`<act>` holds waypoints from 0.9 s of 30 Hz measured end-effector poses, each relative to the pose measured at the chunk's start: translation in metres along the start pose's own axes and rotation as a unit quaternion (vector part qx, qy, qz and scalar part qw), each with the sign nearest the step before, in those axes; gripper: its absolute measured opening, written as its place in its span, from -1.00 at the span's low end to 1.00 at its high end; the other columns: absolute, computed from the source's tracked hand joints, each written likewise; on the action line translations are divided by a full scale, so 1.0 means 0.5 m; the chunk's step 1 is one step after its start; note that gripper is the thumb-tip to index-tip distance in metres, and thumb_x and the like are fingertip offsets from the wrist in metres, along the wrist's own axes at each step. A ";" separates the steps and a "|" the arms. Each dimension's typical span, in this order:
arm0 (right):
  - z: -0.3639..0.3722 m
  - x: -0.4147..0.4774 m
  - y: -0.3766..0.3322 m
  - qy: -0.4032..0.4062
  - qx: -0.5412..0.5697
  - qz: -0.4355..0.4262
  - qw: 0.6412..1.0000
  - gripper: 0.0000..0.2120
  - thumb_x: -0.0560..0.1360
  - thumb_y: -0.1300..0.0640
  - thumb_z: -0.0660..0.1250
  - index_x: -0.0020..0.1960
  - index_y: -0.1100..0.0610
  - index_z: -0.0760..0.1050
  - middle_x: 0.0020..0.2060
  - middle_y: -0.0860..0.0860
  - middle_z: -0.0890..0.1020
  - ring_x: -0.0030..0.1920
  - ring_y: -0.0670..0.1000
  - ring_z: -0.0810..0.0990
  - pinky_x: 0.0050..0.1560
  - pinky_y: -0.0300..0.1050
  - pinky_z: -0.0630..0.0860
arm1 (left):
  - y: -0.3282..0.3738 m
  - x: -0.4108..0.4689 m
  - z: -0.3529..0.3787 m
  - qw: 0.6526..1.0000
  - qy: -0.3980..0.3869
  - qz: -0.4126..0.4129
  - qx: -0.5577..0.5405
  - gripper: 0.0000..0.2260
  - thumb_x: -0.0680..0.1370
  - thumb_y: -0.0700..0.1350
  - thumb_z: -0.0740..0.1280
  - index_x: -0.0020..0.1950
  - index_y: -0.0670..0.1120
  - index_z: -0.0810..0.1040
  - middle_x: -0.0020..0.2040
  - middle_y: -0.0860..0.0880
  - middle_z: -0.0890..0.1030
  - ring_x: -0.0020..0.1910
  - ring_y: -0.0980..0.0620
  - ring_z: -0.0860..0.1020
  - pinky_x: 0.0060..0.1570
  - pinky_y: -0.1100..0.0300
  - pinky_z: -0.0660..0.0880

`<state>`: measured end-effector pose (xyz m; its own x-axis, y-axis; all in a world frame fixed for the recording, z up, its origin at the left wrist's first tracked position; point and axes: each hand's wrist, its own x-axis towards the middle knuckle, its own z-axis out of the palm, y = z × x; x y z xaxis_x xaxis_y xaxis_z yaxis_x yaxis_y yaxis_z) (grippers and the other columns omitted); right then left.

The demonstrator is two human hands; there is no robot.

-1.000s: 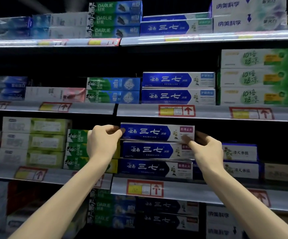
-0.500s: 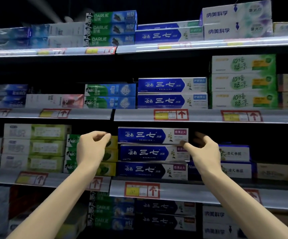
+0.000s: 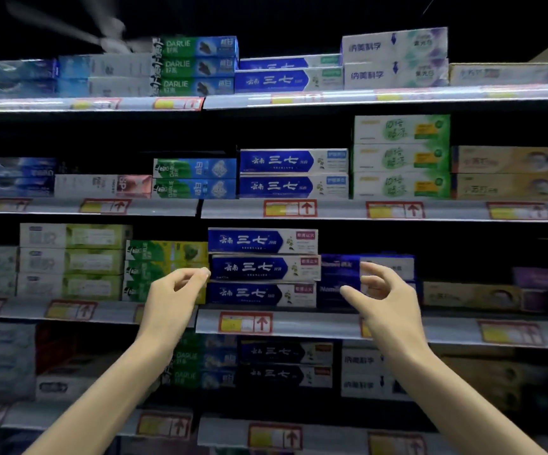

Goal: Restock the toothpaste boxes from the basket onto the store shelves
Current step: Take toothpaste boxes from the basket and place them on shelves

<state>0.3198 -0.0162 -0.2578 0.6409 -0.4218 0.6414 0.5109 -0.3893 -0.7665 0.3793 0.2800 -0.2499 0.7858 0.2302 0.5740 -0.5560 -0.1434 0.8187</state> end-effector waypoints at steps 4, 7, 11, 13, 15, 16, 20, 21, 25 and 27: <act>-0.092 -0.088 0.005 -0.023 0.009 0.016 1.000 -0.55 0.52 0.06 0.53 0.36 -0.12 0.52 0.11 -0.15 0.62 0.12 -0.14 0.60 -0.05 -0.16 0.53 | 0.010 -0.110 0.025 0.997 -0.047 -0.058 -0.025 -0.80 0.67 0.06 0.32 0.08 0.04 0.72 0.02 0.01 0.72 0.06 0.01 0.66 0.04 0.06 0.48; -0.161 -0.152 0.022 -0.027 -0.001 0.027 0.999 -0.57 0.51 0.02 0.54 0.34 -0.17 0.53 0.12 -0.18 0.63 0.10 -0.21 0.59 -0.10 -0.27 0.49 | 0.008 -0.188 0.052 0.991 -0.073 -0.100 -0.059 -0.77 0.67 0.08 0.31 0.09 0.03 0.73 0.02 0.00 0.75 0.06 -0.05 0.69 0.07 0.00 0.54; -0.235 -0.226 0.058 -0.033 0.000 0.058 0.998 -0.60 0.48 0.02 0.57 0.27 -0.17 0.58 0.10 -0.13 0.67 0.13 -0.15 0.63 -0.02 -0.26 0.50 | -0.006 -0.286 0.088 0.980 -0.101 -0.132 -0.108 -0.74 0.68 0.06 0.28 0.13 -0.02 0.72 0.06 -0.07 0.75 0.06 -0.06 0.71 0.11 -0.01 0.54; -0.265 -0.257 0.073 -0.039 -0.002 0.071 0.997 -0.60 0.47 0.02 0.57 0.27 -0.15 0.59 0.09 -0.11 0.67 0.13 -0.12 0.64 -0.04 -0.29 0.51 | -0.020 -0.332 0.106 0.975 -0.115 -0.142 -0.128 -0.73 0.69 0.06 0.27 0.17 -0.02 0.71 0.08 -0.07 0.75 0.10 -0.06 0.71 0.15 -0.02 0.54; -0.288 -0.285 0.092 -0.041 0.000 0.085 0.996 -0.60 0.48 0.03 0.57 0.28 -0.13 0.59 0.11 -0.11 0.67 0.13 -0.13 0.64 -0.11 -0.37 0.53 | -0.036 -0.376 0.126 0.970 -0.132 -0.153 -0.139 -0.73 0.69 0.06 0.26 0.21 -0.01 0.70 0.10 -0.06 0.74 0.12 -0.06 0.70 0.17 -0.03 0.54; -0.297 -0.299 0.103 -0.039 -0.003 0.088 0.995 -0.59 0.48 0.03 0.57 0.28 -0.13 0.58 0.10 -0.11 0.67 0.11 -0.15 0.64 -0.15 -0.41 0.54 | -0.046 -0.399 0.137 0.967 -0.140 -0.156 -0.142 -0.73 0.69 0.05 0.26 0.22 -0.01 0.69 0.11 -0.06 0.74 0.12 -0.06 0.70 0.17 -0.03 0.55; -0.326 -0.351 0.151 -0.030 -0.022 0.107 0.994 -0.59 0.48 0.03 0.57 0.28 -0.14 0.58 0.10 -0.12 0.67 0.07 -0.23 0.63 -0.14 -0.44 0.52 | -0.082 -0.471 0.182 0.958 -0.169 -0.175 -0.153 -0.72 0.69 0.05 0.25 0.27 -0.01 0.66 0.13 -0.05 0.73 0.13 -0.04 0.69 0.12 0.03 0.54; -0.332 -0.363 0.163 -0.031 -0.023 0.113 0.993 -0.59 0.48 0.02 0.57 0.29 -0.15 0.58 0.10 -0.13 0.66 0.08 -0.22 0.63 -0.11 -0.41 0.52 | -0.092 -0.484 0.193 0.957 -0.175 -0.180 -0.148 -0.72 0.69 0.06 0.25 0.27 0.00 0.66 0.13 -0.04 0.73 0.13 -0.02 0.69 0.14 0.03 0.55; -0.350 -0.400 0.205 -0.029 -0.040 0.126 0.991 -0.58 0.48 0.00 0.57 0.30 -0.16 0.57 0.12 -0.12 0.65 0.12 -0.15 0.63 0.06 -0.23 0.55 | -0.133 -0.534 0.224 0.951 -0.205 -0.195 -0.128 -0.72 0.70 0.06 0.25 0.26 0.00 0.68 0.14 -0.03 0.73 0.14 0.00 0.70 0.18 0.02 0.55; -0.354 -0.421 0.235 -0.036 -0.045 0.134 0.989 -0.57 0.49 0.02 0.57 0.32 -0.12 0.56 0.11 -0.10 0.64 0.11 -0.14 0.63 0.09 -0.20 0.57 | -0.164 -0.556 0.233 0.948 -0.216 -0.204 -0.111 -0.73 0.70 0.05 0.25 0.22 0.00 0.70 0.13 -0.03 0.74 0.13 -0.01 0.70 0.15 0.04 0.55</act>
<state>0.1434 -0.1183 -0.4767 0.7871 -0.4617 0.4090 0.2661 -0.3441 -0.9004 0.2378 0.1155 -0.4751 0.9589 -0.1993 0.2021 -0.1875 0.0898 0.9781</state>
